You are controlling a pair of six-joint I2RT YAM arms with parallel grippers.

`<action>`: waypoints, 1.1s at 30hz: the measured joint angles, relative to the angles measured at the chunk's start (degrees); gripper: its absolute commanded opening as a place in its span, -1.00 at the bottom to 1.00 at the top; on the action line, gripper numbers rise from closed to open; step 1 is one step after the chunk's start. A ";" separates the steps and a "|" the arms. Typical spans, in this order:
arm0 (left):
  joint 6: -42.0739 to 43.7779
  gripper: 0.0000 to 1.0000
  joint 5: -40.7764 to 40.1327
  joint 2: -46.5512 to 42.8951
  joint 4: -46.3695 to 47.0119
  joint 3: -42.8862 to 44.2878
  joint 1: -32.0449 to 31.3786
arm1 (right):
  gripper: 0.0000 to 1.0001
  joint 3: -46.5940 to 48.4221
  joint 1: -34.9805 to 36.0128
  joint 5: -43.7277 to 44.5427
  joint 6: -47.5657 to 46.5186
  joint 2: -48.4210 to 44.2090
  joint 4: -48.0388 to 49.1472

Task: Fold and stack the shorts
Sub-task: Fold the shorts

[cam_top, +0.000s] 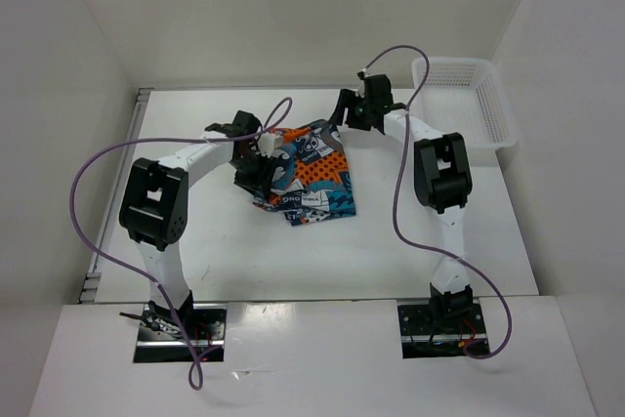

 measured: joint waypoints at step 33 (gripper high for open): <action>-0.02 0.52 -10.99 10.27 10.95 13.70 4.35 | 0.59 -23.58 -0.42 2.23 -22.01 -29.35 -4.20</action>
